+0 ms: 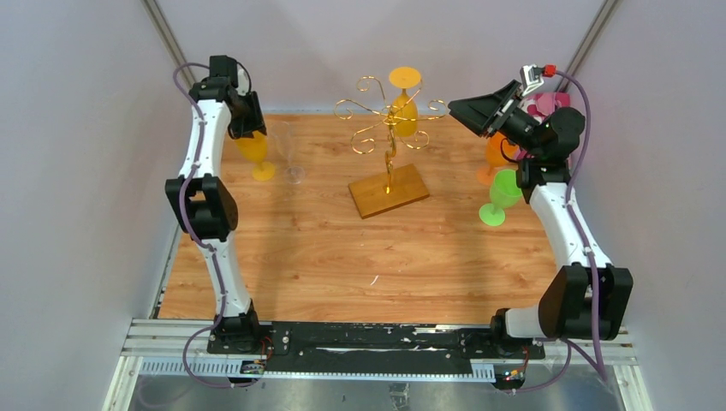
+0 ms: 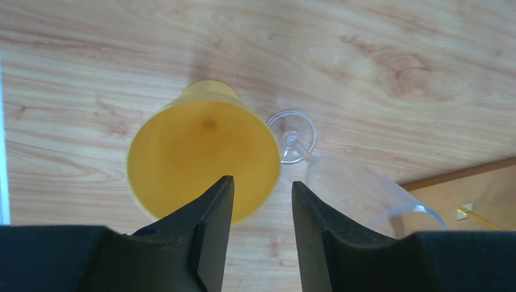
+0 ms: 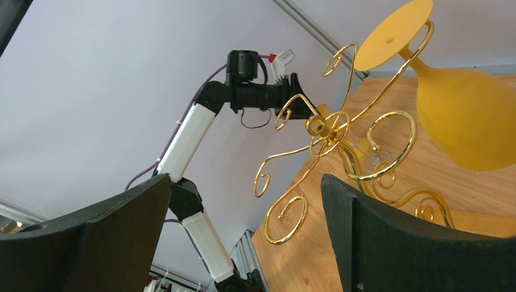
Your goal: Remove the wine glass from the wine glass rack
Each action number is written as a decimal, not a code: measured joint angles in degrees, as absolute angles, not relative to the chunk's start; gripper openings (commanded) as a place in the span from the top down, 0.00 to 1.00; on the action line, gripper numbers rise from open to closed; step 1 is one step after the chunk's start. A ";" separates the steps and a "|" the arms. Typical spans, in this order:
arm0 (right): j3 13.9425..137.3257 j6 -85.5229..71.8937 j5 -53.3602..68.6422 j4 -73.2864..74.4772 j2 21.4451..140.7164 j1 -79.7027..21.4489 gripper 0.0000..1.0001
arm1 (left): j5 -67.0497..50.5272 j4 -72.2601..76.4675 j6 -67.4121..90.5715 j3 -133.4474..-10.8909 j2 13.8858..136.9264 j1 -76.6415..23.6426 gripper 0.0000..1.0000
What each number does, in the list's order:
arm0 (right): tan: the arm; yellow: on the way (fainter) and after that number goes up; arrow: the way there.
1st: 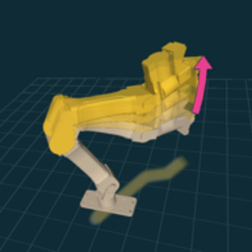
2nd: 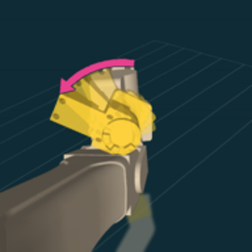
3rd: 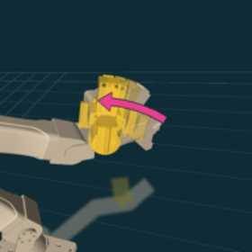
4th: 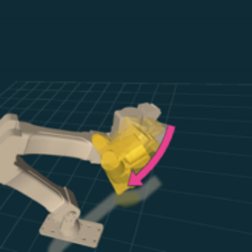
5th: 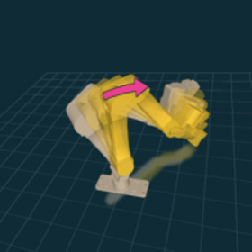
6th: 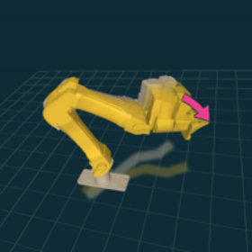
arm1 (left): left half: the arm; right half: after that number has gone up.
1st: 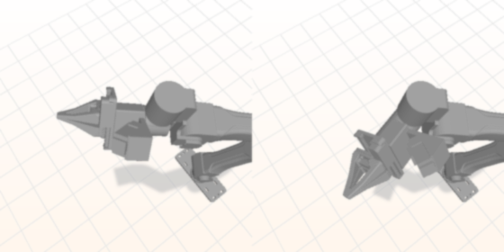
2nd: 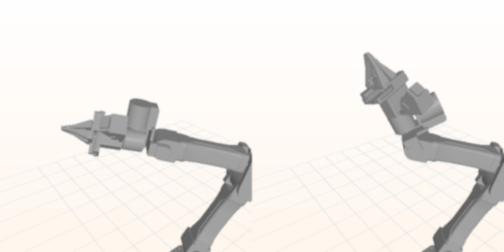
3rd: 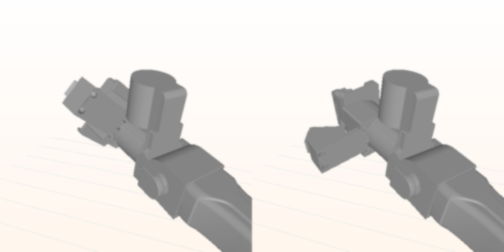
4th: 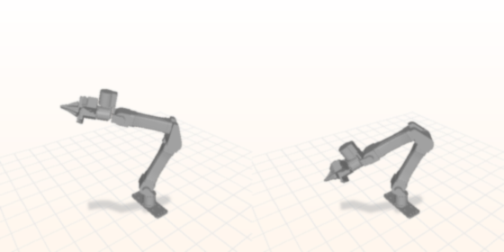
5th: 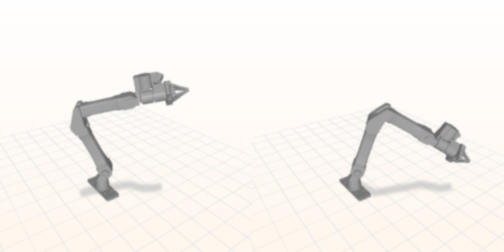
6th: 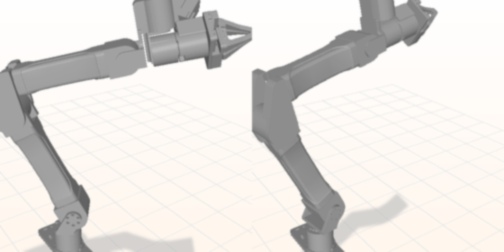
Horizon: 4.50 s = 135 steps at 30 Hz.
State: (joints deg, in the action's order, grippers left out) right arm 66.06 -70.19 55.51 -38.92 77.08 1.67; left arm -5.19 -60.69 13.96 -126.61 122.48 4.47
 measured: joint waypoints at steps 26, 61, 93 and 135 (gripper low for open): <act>95.44 -70.63 54.98 -35.11 104.51 2.44 0.56 | -14.50 -35.00 17.87 -99.04 71.70 -5.02 0.54; 121.32 -64.10 56.86 -14.61 124.33 -6.63 0.67 | -15.16 -25.89 20.91 -84.40 59.07 -7.57 0.53; 122.15 -69.65 57.06 -20.21 126.10 -4.84 1.00 | -15.62 -25.76 20.23 -82.67 58.33 -7.57 0.52; 112.16 -73.97 63.44 -23.38 116.75 -5.87 1.00 | -17.56 -23.75 21.93 -80.62 58.46 -7.57 0.53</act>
State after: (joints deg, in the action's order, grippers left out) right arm 112.16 -73.97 63.44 -23.38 116.75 -5.87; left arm -17.56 -23.75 21.93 -80.62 58.46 -7.57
